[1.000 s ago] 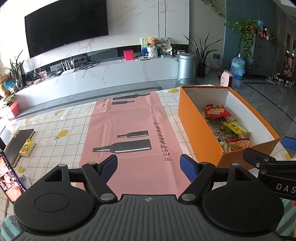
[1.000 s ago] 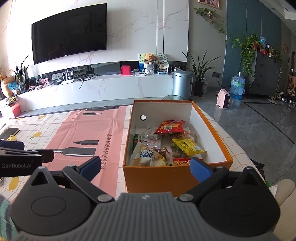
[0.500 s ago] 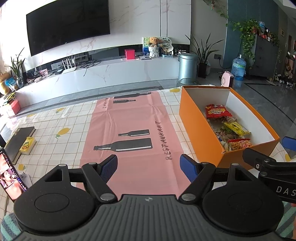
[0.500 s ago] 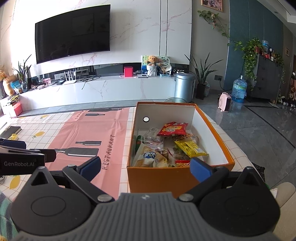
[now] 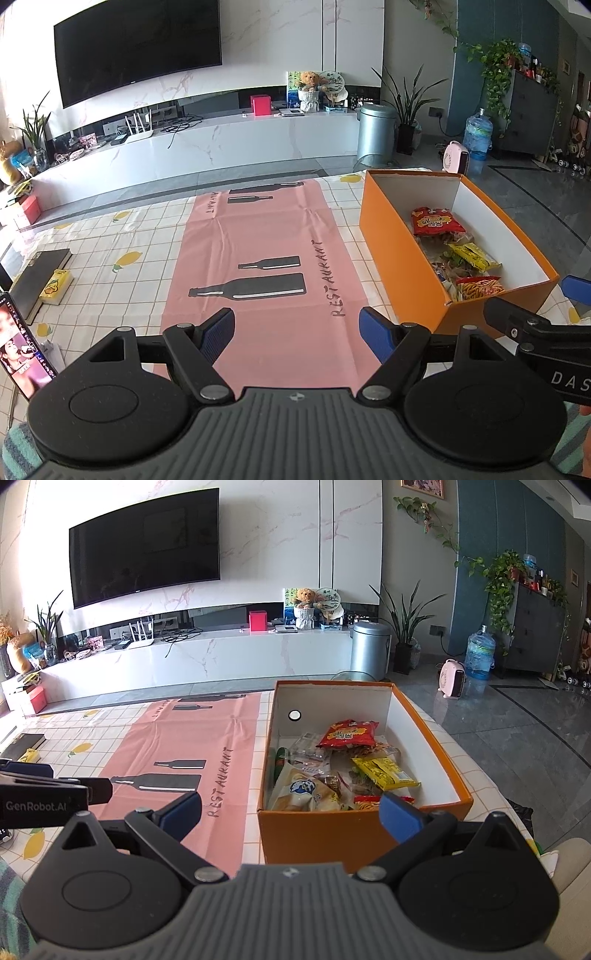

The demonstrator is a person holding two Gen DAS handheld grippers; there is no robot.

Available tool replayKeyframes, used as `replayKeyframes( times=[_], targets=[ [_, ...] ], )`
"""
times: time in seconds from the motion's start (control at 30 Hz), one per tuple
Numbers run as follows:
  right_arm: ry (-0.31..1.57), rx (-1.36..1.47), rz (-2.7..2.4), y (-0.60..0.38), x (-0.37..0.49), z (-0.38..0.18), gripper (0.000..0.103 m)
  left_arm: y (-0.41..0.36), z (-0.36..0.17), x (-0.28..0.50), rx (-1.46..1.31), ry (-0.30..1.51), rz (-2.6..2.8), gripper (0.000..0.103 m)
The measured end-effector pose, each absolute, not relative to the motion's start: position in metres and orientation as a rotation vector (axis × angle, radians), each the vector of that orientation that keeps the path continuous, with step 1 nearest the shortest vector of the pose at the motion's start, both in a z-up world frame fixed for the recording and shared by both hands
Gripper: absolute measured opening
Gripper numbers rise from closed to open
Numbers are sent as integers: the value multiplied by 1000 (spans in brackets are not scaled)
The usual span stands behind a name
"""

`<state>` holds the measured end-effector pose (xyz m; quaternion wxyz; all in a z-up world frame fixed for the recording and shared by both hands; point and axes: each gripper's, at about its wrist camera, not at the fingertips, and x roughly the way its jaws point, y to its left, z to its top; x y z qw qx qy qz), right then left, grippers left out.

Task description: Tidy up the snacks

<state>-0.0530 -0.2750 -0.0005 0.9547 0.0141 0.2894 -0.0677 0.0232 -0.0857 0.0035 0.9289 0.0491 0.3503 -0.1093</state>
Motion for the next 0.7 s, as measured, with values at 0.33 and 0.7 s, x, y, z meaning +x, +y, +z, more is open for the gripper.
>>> replayKeyframes(
  times=[0.33,0.7],
  targets=[
    [586,29,-137,-276,-52,0,99,-84,4,25,102,726,-221,90],
    [590,30,-138,-276,-53,-1,99,-81,4,25,91,733,-218,90]
  ],
)
